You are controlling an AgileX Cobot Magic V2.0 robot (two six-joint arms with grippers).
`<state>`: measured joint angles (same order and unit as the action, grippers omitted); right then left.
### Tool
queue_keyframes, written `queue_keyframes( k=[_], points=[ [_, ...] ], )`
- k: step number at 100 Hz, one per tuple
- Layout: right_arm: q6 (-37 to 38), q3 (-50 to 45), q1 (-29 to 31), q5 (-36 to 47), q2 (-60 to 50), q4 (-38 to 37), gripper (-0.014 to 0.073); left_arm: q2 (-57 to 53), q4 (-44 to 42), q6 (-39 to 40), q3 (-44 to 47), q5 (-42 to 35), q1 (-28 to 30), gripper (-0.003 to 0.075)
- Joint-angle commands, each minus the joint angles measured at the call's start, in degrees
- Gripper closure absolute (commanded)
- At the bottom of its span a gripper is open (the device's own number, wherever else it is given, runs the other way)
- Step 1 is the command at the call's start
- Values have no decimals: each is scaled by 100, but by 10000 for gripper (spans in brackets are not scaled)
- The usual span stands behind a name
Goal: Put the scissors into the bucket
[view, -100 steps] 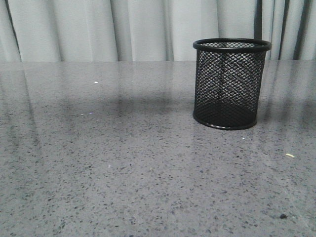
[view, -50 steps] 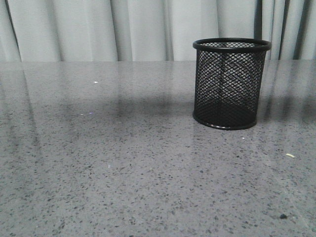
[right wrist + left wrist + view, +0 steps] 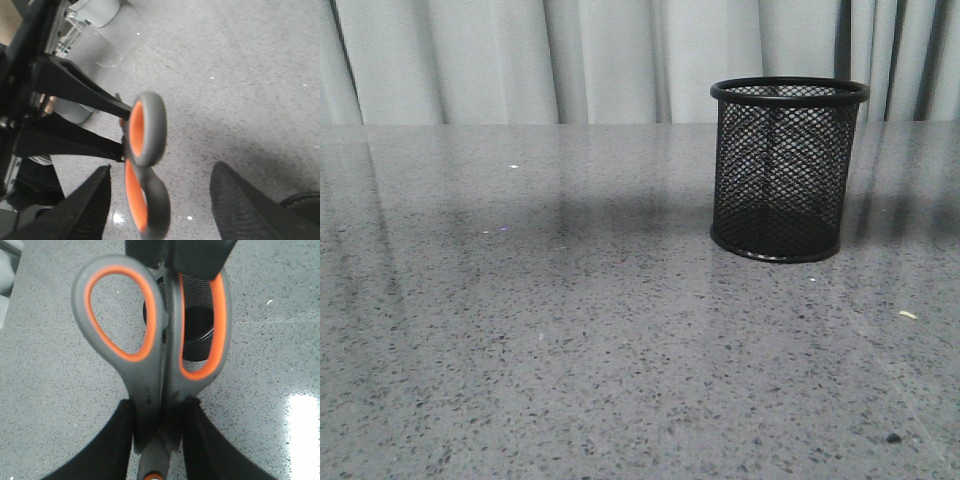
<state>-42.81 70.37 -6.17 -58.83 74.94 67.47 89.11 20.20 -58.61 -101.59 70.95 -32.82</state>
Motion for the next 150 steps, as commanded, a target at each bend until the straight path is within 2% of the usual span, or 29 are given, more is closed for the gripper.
queue_keyframes(
  k=[1,31,38,55,69,81,98,103,130,150],
  points=[
    [-190,194,-85,52,-79,512,200,-245,255,43,-198,-327,-42,739],
    [-280,462,-434,61,248,629,212,-245,397,43,-198,-327,-42,739],
    [-280,476,-434,61,273,641,277,-245,397,43,-198,-317,-42,739],
    [-280,476,-434,33,273,641,531,-245,451,43,-198,-327,-42,739],
    [-280,476,-434,15,273,641,666,-245,476,43,-198,-308,-42,732],
    [-280,476,-434,15,273,641,666,-245,534,43,-198,-292,-42,639],
    [-280,476,-434,15,273,641,666,-245,544,55,-198,-280,-42,360],
    [-280,476,-434,41,273,630,666,-258,544,55,-198,-280,-17,314],
    [-155,877,-284,-194,228,114,638,-572,20,286,-198,-314,-17,313],
    [553,1551,-122,-305,95,-1030,639,-895,-212,1092,-198,-429,480,313]
  ],
)
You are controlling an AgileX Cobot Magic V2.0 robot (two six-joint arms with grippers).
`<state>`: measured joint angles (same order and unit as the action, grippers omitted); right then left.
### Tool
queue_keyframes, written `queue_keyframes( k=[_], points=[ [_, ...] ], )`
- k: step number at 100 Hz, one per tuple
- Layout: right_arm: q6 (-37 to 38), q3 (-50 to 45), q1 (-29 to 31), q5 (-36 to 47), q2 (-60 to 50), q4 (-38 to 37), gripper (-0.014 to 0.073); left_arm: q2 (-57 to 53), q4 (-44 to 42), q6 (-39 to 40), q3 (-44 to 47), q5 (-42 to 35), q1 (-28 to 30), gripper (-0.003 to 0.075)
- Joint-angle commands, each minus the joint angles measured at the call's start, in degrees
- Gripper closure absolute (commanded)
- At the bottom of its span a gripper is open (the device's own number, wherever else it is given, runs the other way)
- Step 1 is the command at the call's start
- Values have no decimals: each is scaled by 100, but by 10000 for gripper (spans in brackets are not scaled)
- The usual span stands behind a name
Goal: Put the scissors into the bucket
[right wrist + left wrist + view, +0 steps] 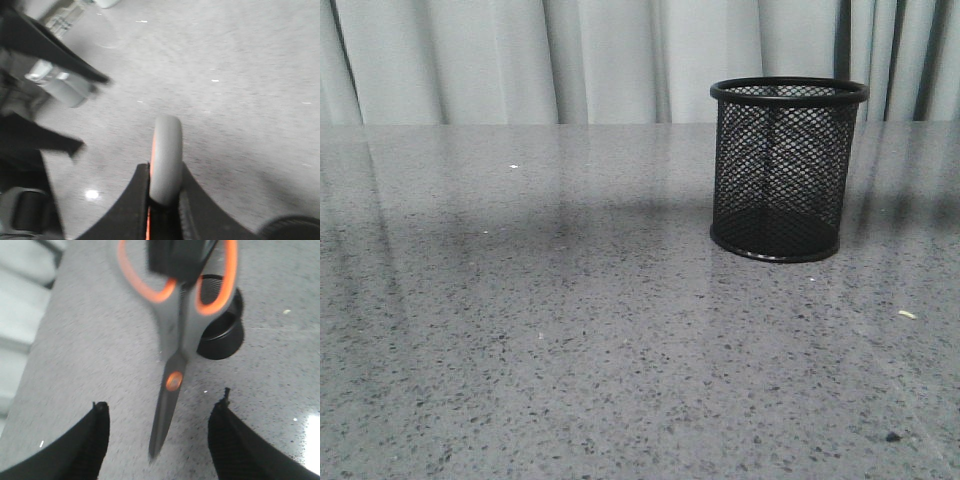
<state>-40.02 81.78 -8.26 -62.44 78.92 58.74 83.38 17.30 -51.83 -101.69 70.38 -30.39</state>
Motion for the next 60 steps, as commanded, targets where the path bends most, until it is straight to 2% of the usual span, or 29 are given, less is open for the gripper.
queue_keyframes(
  k=[1,13,31,40,60],
  points=[
    [300,432,97,44,-329,-200,639,-325,92,479,-188,-372,296,313],
    [833,799,111,-10,-553,-1040,639,-451,142,932,-188,-372,818,313],
    [1582,1303,111,-565,-779,-2194,639,-580,478,1059,-188,-321,1482,313],
    [1835,1504,111,-970,-831,-2666,639,-623,651,1059,-188,-312,1689,313],
    [2295,1552,111,-1166,-886,-3518,639,-620,799,1059,-188,-312,1842,313]
  ],
)
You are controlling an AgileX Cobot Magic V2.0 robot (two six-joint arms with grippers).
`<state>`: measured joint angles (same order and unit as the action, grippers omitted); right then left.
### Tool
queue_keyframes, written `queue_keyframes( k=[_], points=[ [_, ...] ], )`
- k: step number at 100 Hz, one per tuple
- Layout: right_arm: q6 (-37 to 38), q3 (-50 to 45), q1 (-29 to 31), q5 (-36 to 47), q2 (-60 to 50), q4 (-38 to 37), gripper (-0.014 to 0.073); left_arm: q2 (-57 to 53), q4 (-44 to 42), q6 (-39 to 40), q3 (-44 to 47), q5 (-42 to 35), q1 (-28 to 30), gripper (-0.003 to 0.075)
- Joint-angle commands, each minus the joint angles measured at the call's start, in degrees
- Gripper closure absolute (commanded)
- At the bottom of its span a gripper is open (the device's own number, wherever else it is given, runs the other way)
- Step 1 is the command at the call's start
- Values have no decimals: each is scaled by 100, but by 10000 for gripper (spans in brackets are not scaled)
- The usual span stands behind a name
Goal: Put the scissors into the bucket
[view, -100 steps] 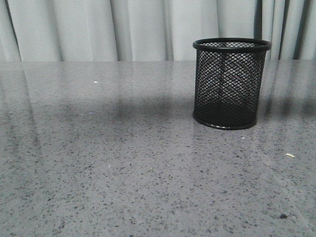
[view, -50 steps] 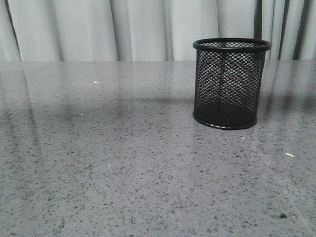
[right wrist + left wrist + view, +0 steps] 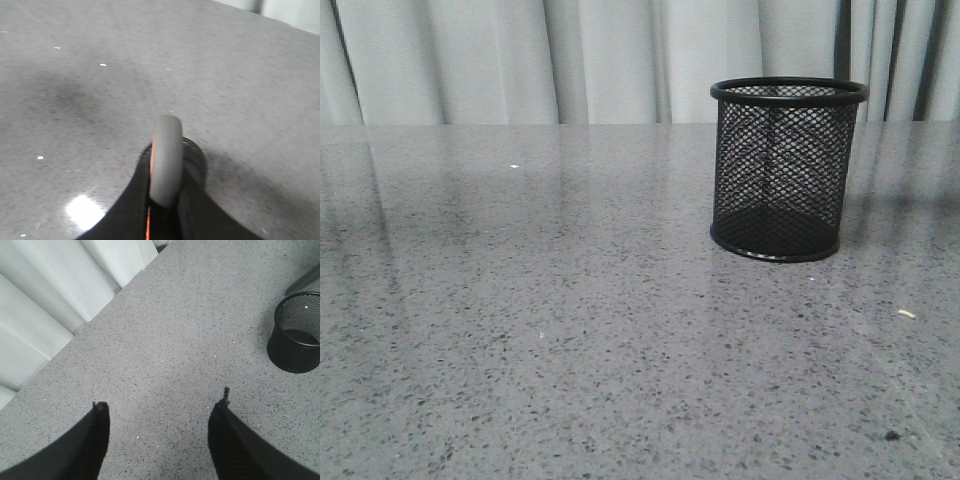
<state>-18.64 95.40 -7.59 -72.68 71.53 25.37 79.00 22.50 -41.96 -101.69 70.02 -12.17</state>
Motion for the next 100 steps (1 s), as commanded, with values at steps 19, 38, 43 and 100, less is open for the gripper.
queue_keyframes(
  k=[19,38,43,100],
  points=[
    [171,179,-24,-142,-147,-193,639,-181,280,72,-188,-276,21,313],
    [186,-164,-102,-142,-147,-341,639,-167,280,72,-188,-276,21,313],
    [186,-311,-102,-142,-147,-341,639,-167,280,72,-188,-286,21,313],
    [186,-776,-318,-142,320,-390,639,-158,280,72,-188,-424,21,313]
  ],
)
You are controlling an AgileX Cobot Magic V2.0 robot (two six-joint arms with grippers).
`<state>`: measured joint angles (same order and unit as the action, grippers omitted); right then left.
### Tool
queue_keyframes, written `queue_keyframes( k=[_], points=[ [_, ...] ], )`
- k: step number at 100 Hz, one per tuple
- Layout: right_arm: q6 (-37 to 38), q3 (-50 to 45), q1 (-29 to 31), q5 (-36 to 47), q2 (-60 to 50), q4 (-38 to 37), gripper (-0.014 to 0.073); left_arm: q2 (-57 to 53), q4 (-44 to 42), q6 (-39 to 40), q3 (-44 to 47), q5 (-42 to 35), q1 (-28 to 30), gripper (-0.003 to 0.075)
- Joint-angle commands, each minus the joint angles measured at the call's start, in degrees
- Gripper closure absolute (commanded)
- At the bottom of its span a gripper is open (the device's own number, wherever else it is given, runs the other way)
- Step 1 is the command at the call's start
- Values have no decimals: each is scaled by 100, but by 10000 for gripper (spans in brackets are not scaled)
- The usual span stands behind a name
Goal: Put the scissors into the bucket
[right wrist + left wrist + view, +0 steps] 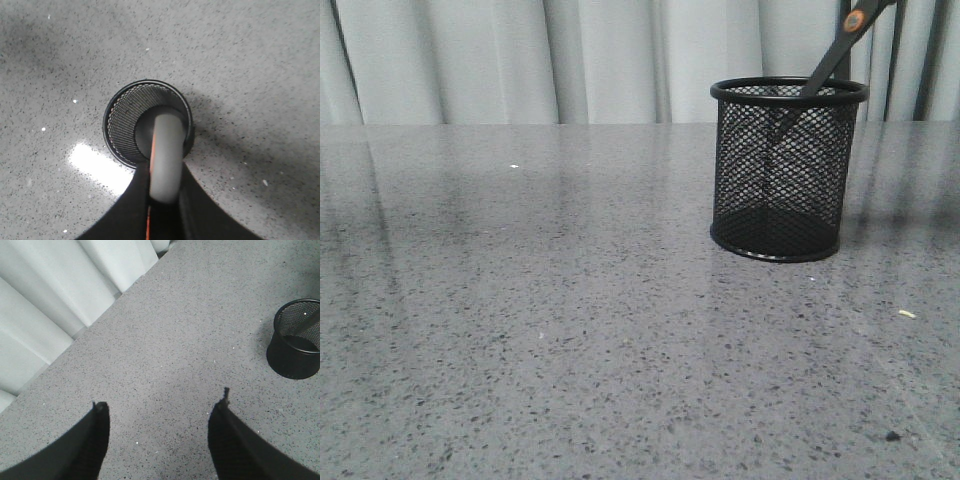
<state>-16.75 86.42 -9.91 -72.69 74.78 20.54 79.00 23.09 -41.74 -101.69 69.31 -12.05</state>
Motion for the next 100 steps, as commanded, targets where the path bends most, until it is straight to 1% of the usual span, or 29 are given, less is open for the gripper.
queue_keyframes(
  k=[1,14,45,52,64,74,81,100],
  points=[
    [-3,122,-96,-141,7,92,639,-158,220,50,-188,-353,8,313],
    [-3,122,-207,-141,219,66,639,-158,220,50,-188,-356,8,313],
    [-3,122,-205,-141,397,66,630,-158,220,50,-188,-366,8,313],
    [-3,122,-205,-141,397,66,586,-158,220,50,-188,-378,8,313],
    [-3,122,-205,-141,397,66,449,-158,220,50,-188,-381,8,313],
    [-3,122,-205,-141,397,66,367,-158,220,50,-188,-390,8,313],
    [-3,122,-205,-141,397,66,345,-158,220,50,-188,-390,8,313],
    [-3,293,-205,-110,323,-148,344,-158,220,50,-188,-359,8,313]
  ],
)
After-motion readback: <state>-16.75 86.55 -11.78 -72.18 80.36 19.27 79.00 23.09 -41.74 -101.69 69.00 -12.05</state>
